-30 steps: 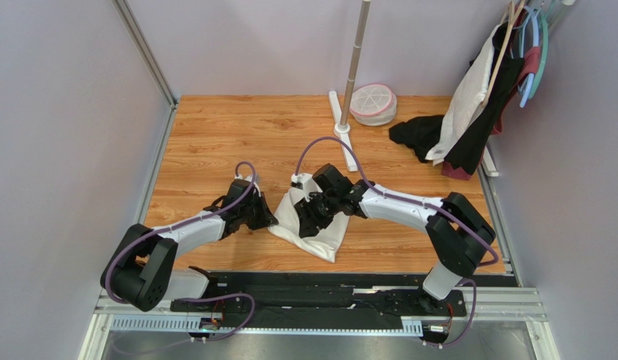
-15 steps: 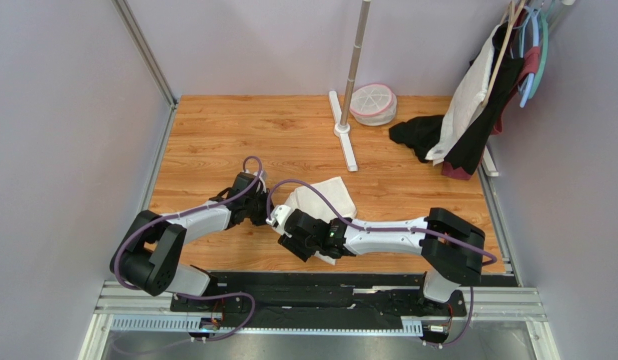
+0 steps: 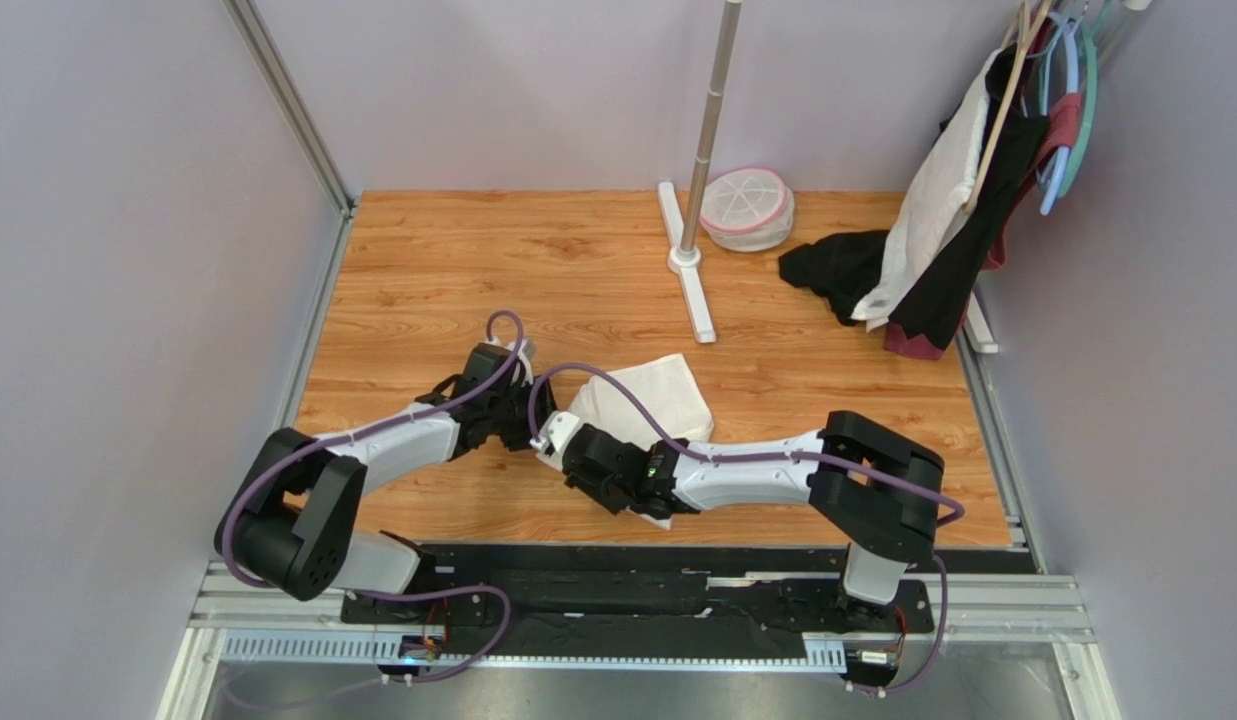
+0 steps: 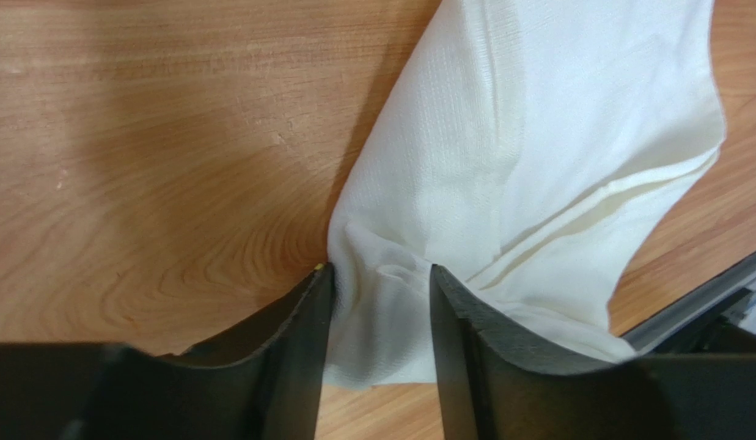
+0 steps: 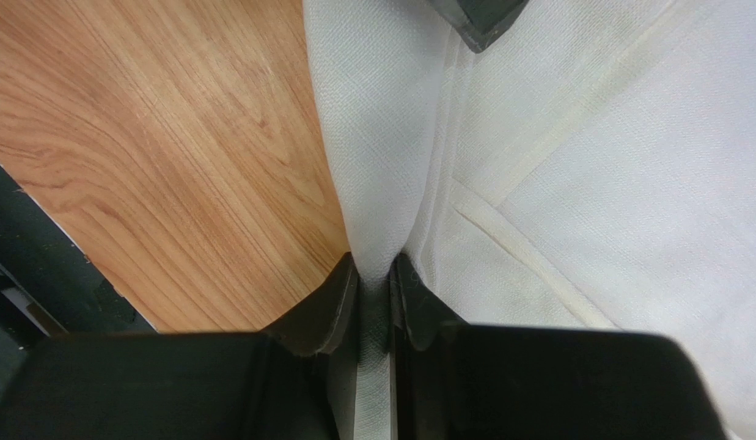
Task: Fold the napkin, place the utensils inside, and roll it up
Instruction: Roll the napkin with the utensil
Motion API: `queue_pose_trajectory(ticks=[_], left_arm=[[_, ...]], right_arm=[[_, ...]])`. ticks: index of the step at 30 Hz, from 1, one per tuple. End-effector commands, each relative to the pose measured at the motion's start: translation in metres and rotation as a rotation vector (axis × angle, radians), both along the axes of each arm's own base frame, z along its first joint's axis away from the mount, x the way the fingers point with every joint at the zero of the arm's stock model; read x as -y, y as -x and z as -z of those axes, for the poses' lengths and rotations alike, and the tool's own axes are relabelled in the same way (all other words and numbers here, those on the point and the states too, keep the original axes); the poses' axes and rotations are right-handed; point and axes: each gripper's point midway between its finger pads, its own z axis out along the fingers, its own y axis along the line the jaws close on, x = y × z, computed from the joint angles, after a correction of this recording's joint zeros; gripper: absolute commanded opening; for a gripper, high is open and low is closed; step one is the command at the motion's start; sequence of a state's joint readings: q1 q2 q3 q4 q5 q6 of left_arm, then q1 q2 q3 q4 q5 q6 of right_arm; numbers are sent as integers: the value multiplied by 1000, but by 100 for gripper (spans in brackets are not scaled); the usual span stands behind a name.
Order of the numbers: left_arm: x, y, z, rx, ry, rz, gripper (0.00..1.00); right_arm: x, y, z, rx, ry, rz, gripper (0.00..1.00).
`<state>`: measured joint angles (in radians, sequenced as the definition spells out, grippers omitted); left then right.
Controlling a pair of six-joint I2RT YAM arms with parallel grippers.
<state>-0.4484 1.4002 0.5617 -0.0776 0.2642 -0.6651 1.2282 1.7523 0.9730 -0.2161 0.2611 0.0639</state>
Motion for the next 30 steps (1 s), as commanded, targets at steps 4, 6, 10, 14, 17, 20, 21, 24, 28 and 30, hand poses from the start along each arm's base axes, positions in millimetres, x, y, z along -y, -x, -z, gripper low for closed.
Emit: queue_pose_trajectory(ticks=[4,6,10,14,17,20,21,24,28,30], left_arm=[[-26,-11,-37,143,-9,-73,64],[-37,-11,-44,180,-19,-107,65],[-42,-5,-48,235,-15,-104,65],[-40,5,-41,231,7,-71,65],[-34,8,-38,235,45,-50,65],[-29,10,-35,238,77,-39,64],[-25,4,-40,268,98,-39,64],[-21,0,-41,286,129,-40,63],[-15,-4,-43,304,168,-38,63],[-12,-7,-46,321,189,-36,62]], right_arm=[[4,33,7,-363,-121,-61,6],[6,28,4,-418,-153,-52,4],[2,30,-5,-577,-244,-82,2],[1,22,-10,-668,-304,-78,0],[4,12,-9,-735,-339,-56,0],[9,1,-1,-796,-360,-18,0],[11,-5,0,-803,-372,-1,0],[15,-12,5,-855,-397,29,0],[20,-19,12,-899,-409,52,0],[22,-23,19,-922,-406,77,0]])
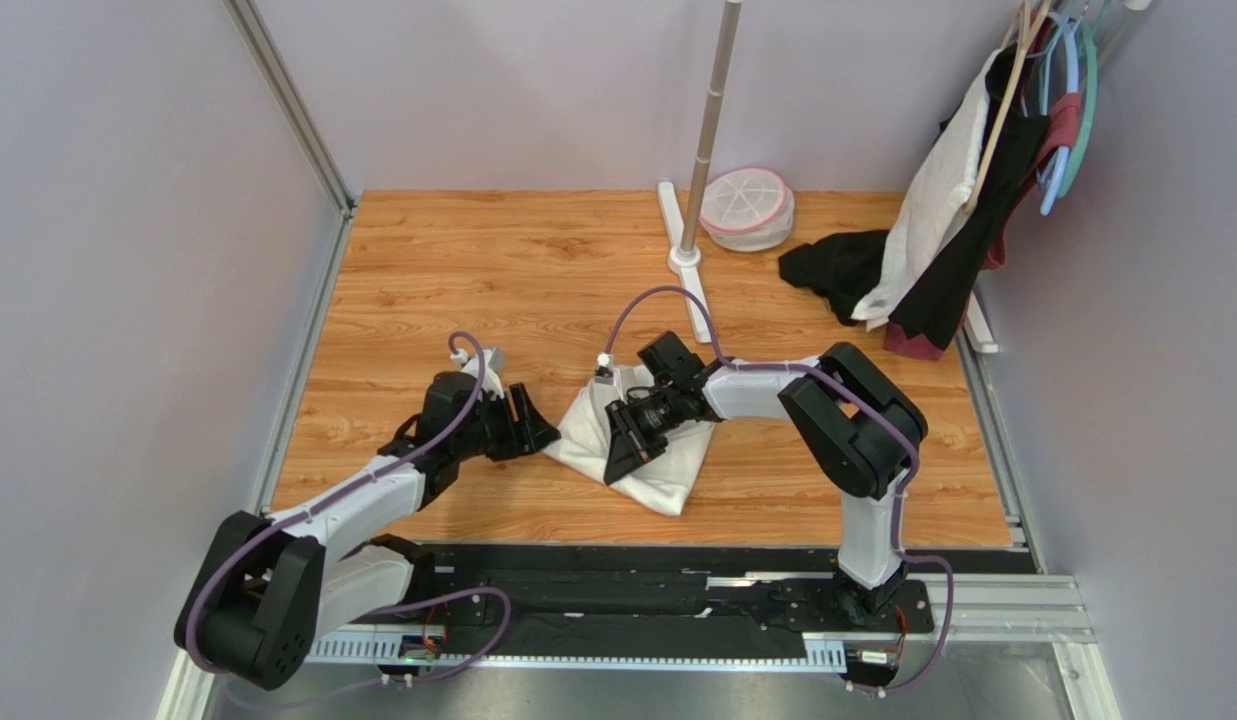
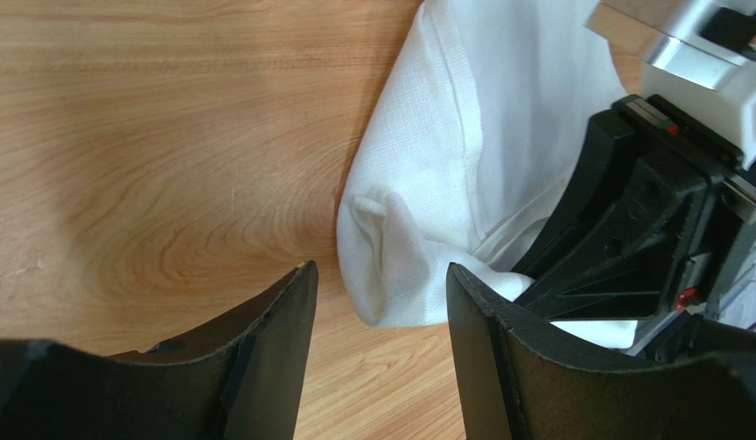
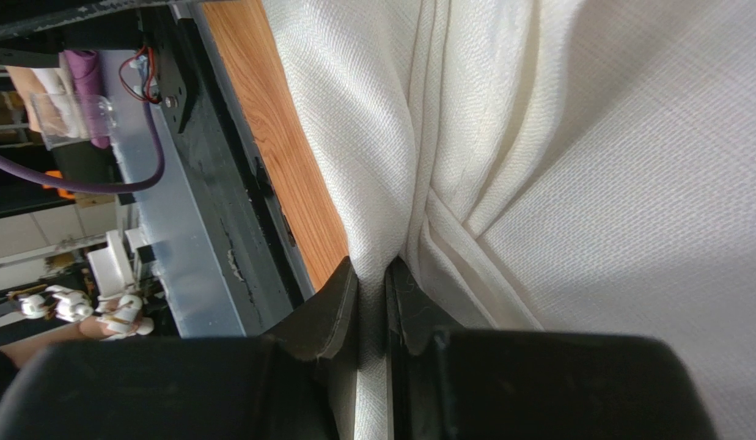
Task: Fold the napkin, place the utensils inside, and roll it up
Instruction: Roll the napkin with the utensil
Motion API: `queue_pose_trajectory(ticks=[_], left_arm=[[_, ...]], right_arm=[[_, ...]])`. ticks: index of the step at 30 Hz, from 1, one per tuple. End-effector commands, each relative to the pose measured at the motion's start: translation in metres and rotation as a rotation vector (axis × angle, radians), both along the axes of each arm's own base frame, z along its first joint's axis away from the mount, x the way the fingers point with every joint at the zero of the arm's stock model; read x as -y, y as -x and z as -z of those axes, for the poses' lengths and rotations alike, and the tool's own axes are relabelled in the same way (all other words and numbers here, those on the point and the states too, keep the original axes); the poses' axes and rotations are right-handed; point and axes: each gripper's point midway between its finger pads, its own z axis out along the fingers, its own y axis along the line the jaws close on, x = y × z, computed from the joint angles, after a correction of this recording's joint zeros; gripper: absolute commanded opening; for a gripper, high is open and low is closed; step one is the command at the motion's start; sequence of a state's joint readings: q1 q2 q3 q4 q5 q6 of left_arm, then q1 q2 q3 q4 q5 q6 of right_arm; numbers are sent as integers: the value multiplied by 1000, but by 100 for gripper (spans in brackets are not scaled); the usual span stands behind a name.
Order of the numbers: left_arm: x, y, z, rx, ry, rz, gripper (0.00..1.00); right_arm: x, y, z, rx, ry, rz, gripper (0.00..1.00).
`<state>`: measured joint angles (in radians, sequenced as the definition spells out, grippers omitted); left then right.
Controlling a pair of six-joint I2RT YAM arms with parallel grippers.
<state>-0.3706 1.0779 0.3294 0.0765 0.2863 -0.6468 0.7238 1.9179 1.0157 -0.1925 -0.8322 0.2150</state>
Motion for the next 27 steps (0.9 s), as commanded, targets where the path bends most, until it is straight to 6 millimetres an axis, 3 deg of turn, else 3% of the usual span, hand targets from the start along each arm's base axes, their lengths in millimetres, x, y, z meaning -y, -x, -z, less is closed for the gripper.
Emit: queue_pose_trajectory(ticks=[1,12,15,17,19,20,22,27], left_arm=[[14,-16,-20,102,88,19,62],[29,-29,3,25,95,67,52],[33,-35,5,16,94,78,42],[34,-38,6,7,91,82,27],[31,-36,12,-27,61,75,14],[30,-39,12,-28,46,77,8],[27,-37,16,-62,16,72,0],[19,-29,22,-141,-61,86,0]], right_arm=[[10,-11,25,-49,58,41,0],[15,-19,39,-102,69,55,0],[16,-19,37,-99,74,51,1],[16,-21,33,-80,74,51,4],[17,-22,26,-66,77,56,17],[17,-22,22,-59,79,56,30],[16,-30,3,-4,72,69,42],[25,-47,-47,171,88,138,55]])
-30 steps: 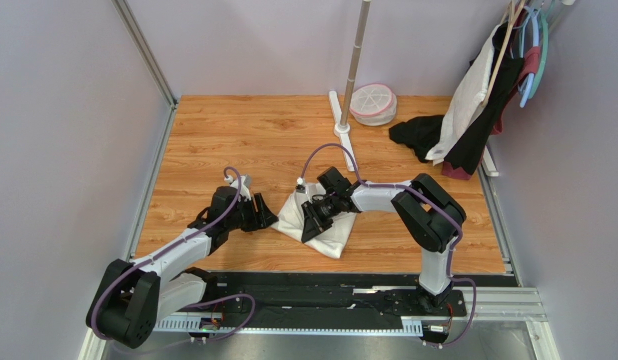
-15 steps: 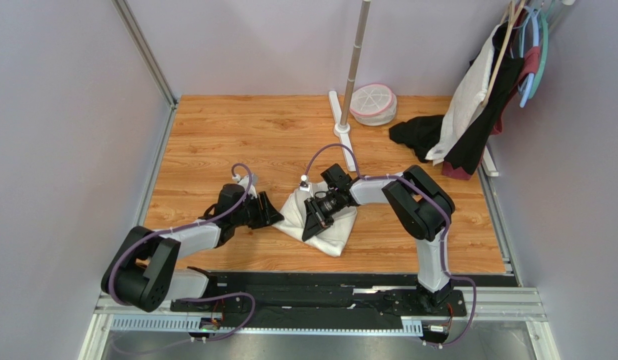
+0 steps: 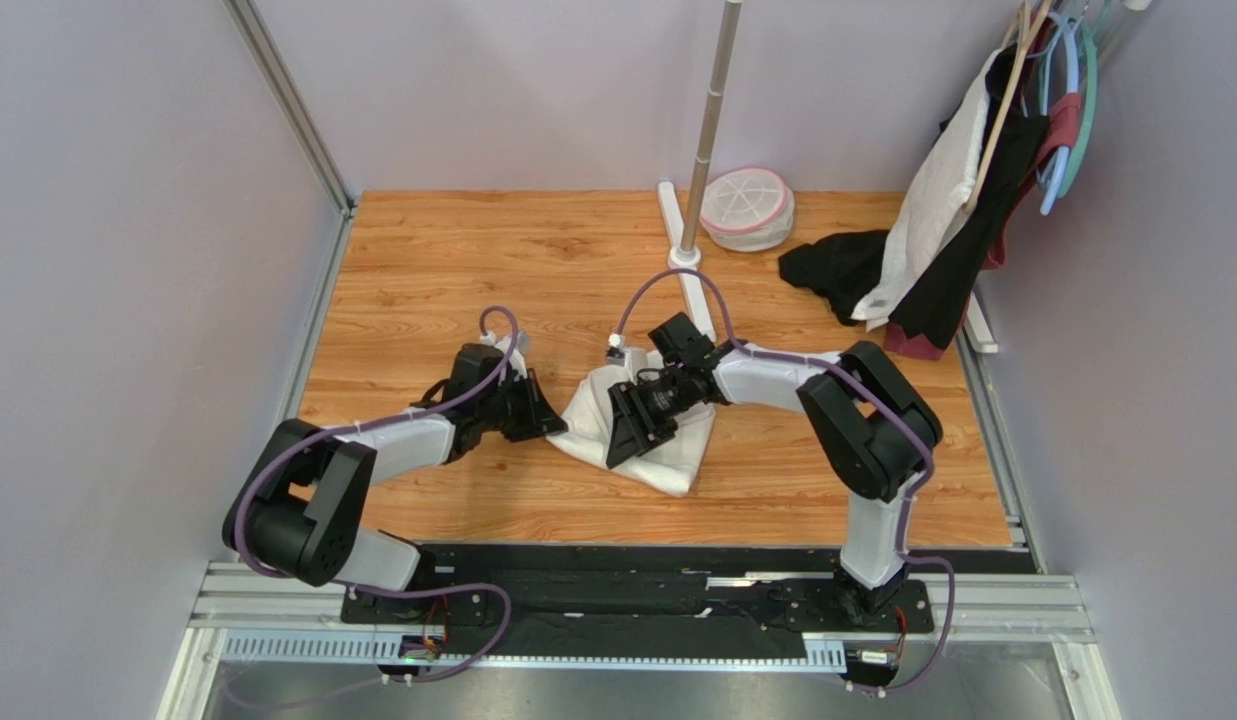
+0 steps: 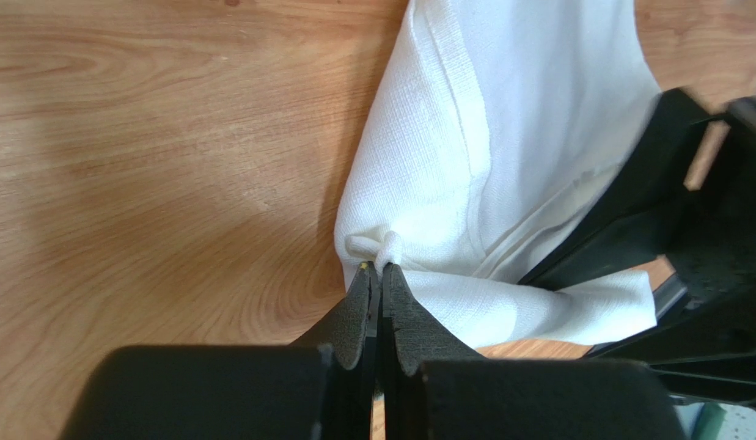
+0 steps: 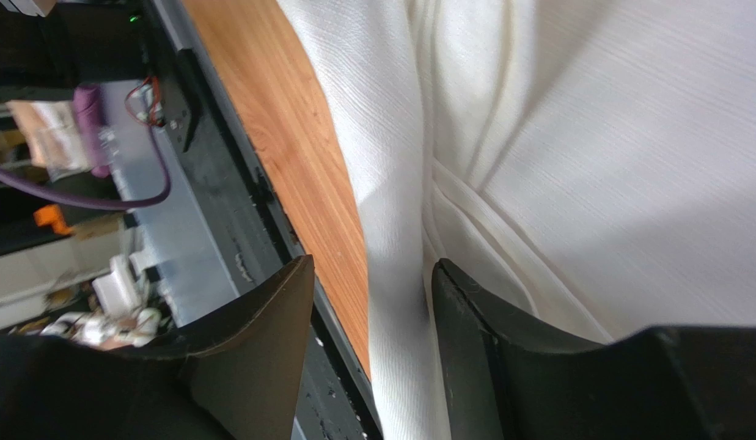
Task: Fold the napkin, place the utensils inside, and roll it up
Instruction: Roll the napkin with the utensil
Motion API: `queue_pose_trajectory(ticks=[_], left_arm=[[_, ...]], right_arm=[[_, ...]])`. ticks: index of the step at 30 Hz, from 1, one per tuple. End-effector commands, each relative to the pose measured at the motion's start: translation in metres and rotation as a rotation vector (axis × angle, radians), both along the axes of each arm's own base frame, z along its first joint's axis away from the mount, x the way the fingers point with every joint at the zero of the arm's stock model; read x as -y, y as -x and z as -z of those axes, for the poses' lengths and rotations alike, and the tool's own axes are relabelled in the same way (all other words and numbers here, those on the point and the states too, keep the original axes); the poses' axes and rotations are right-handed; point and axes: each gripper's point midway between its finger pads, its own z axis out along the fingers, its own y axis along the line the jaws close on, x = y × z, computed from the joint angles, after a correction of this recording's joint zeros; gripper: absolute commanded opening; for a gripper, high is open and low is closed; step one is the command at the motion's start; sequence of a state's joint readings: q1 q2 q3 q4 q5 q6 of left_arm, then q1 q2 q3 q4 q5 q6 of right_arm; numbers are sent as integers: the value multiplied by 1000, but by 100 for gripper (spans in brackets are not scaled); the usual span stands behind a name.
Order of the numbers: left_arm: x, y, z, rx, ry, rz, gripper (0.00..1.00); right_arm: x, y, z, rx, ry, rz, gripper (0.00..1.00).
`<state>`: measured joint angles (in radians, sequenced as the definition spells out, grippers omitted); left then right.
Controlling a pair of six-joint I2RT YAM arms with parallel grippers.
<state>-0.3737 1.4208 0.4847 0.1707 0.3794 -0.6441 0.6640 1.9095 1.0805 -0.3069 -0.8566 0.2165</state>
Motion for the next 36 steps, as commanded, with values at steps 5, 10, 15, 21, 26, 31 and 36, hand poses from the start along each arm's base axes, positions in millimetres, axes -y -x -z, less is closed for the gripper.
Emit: queue_pose_trajectory(ticks=[5,10,15,21,26,31,36], left_arm=[[-11,0,4,-91,-129,43,0],[-11,-4,6,-126,-149,55,0],[-10,-7,7,-144,-147,72,0],[-10,-5,10,-159,-152,82,0],[-11,-5,9,-156,-153,83,0],[-12,-7,8,-155,-150,80,0],[-9,-12,-2,-118,-126,88,4]], right_arm=[[23,-24,-55,454,194,102,57],[33,-8,-52,638,296,139,58],[41,10,-35,681,358,132,58],[45,17,-14,715,434,105,57],[49,21,4,704,478,79,54],[53,26,24,665,517,56,35],[50,40,34,553,469,24,24]])
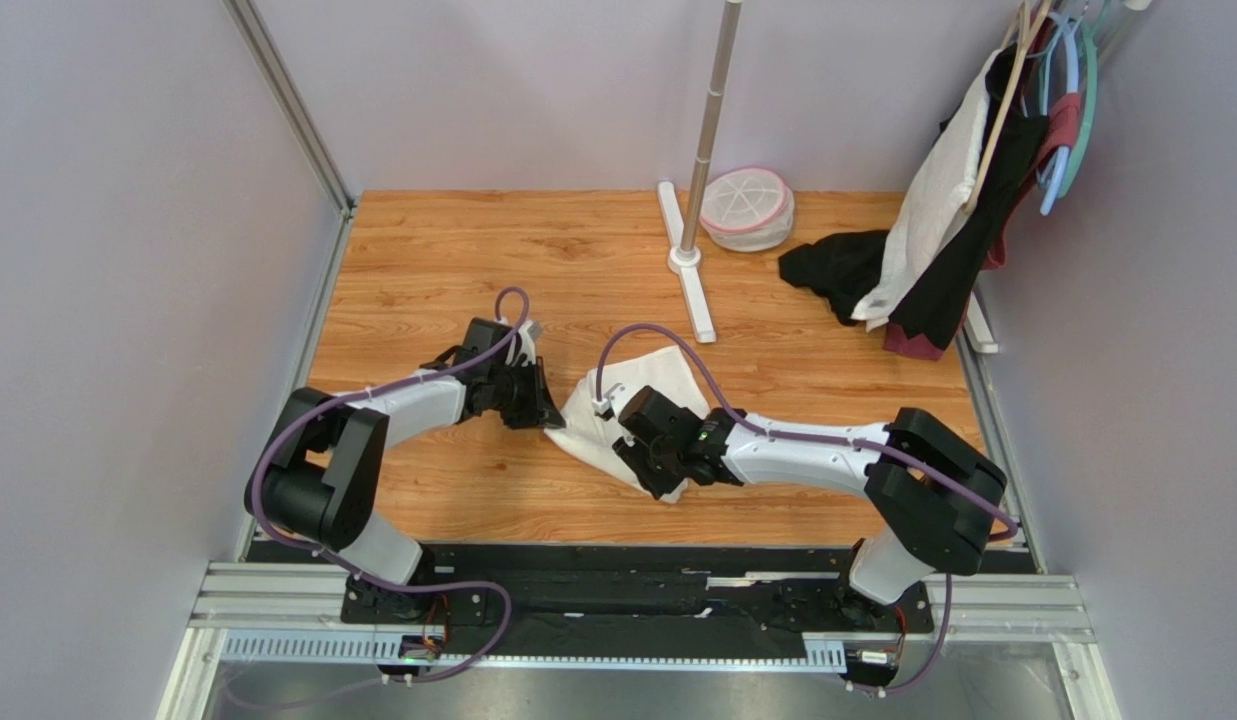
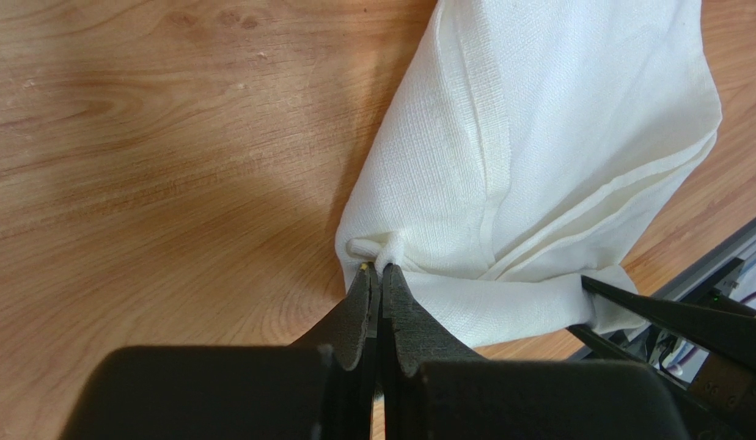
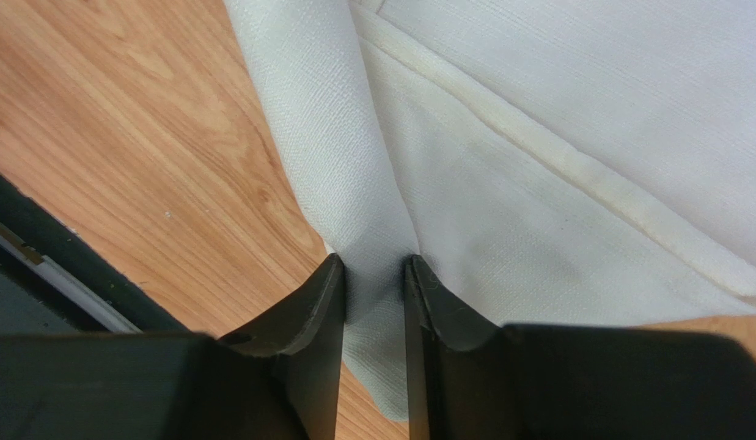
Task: Fold the napkin, place the utensils inside, and roll it up
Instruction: Roll the napkin with the utensil
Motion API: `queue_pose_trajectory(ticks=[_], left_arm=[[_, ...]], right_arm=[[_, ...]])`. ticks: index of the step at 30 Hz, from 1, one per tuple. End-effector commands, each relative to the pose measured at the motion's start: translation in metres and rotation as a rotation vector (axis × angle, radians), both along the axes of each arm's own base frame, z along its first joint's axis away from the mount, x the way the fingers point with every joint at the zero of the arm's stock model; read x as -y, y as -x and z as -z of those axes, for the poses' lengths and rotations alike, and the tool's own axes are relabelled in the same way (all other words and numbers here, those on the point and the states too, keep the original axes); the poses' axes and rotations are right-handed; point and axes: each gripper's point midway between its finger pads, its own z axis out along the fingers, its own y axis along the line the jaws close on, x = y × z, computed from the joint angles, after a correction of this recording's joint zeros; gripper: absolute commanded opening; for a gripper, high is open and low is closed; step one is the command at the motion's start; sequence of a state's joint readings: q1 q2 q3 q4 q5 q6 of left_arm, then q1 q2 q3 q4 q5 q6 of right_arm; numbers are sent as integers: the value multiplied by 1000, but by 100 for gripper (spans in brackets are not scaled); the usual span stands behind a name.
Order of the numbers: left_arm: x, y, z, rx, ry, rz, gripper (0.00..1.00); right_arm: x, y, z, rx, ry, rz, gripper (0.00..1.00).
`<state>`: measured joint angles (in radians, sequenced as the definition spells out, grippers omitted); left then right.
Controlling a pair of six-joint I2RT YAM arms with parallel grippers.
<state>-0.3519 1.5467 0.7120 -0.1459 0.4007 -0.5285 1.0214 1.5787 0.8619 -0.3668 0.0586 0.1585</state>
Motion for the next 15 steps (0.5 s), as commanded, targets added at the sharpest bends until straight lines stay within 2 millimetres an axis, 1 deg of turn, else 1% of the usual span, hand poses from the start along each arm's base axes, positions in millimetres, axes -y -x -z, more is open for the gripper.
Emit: queue_pose_trajectory(ticks=[1,2,3,4,5,6,7,8,9,10,11,13,14,15], left_arm=[[-6,-6,-9,33,-13,10,12],[-7,-8,-12,44,-11,5,31],[-10,-11,-20,73,-9,-5,40],[-13,-13,-24,85,-13,-17,47],[-19,-17,-29,103,-18,-42,55],[-25,-20,-38,140,-29,-65,57],[-29,-21,-41,158,-40,-80,58],[-35,-24,-45,185,-64,-103,61],[-37,-24,-53,227,-61,-111,61],[-39,-24,-55,247,-60,-118,62],[-39,-24,-58,269,-53,-121,62],[-38,-20,-64,312,-25,-124,62],[-37,-19,-64,321,-13,-119,62],[-33,-16,-65,333,11,-102,61]], right_arm=[[2,15,16,-133,-38,-3,20],[2,16,16,-155,-51,-8,17],[0,21,16,-196,-77,-23,15],[2,18,15,-214,-91,-15,11],[2,18,15,-234,-105,-18,9],[-1,22,13,-276,-135,-33,8],[1,18,12,-295,-152,-23,6],[-2,23,11,-337,-179,-41,6],[-1,19,10,-354,-201,-34,5],[-3,19,9,-372,-221,-41,5],[-6,24,6,-416,-255,-57,5],[-4,18,10,-455,-276,-40,4],[-5,19,10,-477,-290,-43,4],[-3,15,14,-489,-293,-30,4]])
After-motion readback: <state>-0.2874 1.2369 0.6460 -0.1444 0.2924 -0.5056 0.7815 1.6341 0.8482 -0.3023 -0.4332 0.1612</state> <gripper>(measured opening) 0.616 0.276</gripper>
